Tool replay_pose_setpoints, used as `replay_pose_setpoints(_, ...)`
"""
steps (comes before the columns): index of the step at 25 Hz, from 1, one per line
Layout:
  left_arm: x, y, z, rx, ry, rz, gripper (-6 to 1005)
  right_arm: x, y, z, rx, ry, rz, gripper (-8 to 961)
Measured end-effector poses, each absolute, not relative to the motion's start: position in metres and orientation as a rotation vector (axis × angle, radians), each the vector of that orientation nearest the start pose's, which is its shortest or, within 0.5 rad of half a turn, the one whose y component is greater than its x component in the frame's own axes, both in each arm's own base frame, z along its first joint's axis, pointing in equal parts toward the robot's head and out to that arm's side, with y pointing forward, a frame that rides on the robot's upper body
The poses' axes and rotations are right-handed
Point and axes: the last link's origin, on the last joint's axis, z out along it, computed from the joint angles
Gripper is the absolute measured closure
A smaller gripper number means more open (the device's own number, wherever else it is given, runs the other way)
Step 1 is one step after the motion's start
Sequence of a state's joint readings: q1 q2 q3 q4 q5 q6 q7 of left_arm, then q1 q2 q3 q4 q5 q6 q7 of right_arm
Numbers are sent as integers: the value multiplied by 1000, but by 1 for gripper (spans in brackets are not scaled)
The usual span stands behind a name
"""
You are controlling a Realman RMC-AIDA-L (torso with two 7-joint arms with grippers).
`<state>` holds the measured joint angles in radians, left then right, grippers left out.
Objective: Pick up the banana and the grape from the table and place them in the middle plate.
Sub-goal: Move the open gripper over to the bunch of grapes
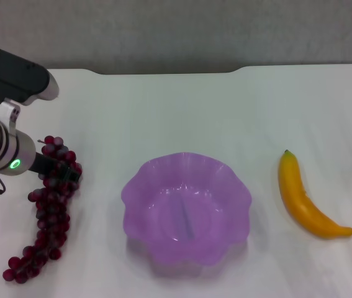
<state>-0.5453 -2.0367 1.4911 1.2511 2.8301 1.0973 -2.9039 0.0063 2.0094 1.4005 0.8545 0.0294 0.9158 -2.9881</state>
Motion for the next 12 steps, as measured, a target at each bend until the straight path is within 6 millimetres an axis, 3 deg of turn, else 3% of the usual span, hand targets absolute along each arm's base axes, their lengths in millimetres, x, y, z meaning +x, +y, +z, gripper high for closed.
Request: replay_pose_setpoints(12,-229,404,7,-2082,-981,365,318,309,298,42,-1631,318,678,115)
